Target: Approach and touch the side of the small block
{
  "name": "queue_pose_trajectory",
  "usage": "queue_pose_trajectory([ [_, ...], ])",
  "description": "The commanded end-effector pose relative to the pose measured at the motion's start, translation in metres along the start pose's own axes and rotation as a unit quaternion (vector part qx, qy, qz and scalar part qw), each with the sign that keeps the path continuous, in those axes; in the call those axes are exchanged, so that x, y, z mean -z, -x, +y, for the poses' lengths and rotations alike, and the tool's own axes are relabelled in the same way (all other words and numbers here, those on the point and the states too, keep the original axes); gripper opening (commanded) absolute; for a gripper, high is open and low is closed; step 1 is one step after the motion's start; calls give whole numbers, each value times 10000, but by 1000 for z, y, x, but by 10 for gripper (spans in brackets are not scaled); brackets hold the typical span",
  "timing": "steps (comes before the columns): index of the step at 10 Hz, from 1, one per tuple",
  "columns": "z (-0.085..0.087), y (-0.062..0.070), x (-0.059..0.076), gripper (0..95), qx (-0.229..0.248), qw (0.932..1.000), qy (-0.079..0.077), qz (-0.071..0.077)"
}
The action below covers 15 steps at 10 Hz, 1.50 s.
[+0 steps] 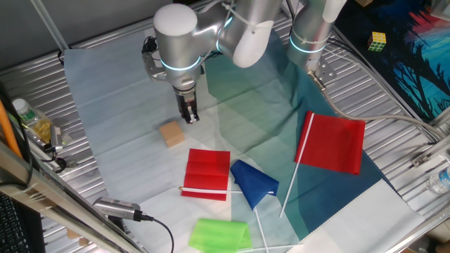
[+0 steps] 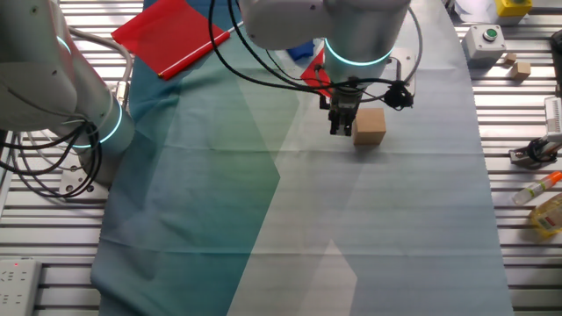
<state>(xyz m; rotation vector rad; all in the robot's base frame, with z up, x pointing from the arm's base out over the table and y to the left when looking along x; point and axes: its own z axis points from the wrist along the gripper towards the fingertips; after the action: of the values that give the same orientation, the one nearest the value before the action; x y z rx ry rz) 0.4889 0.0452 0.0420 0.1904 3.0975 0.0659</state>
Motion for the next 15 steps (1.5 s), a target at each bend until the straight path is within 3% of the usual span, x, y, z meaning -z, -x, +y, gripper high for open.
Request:
queue_pose_trajectory([
  [1, 1, 8, 4, 0, -5, 10000, 32, 57],
  [5, 2, 23, 7, 0, -28, 9999, 35, 103],
  [15, 4, 24, 10, 0, -53, 9998, 44, 181],
])
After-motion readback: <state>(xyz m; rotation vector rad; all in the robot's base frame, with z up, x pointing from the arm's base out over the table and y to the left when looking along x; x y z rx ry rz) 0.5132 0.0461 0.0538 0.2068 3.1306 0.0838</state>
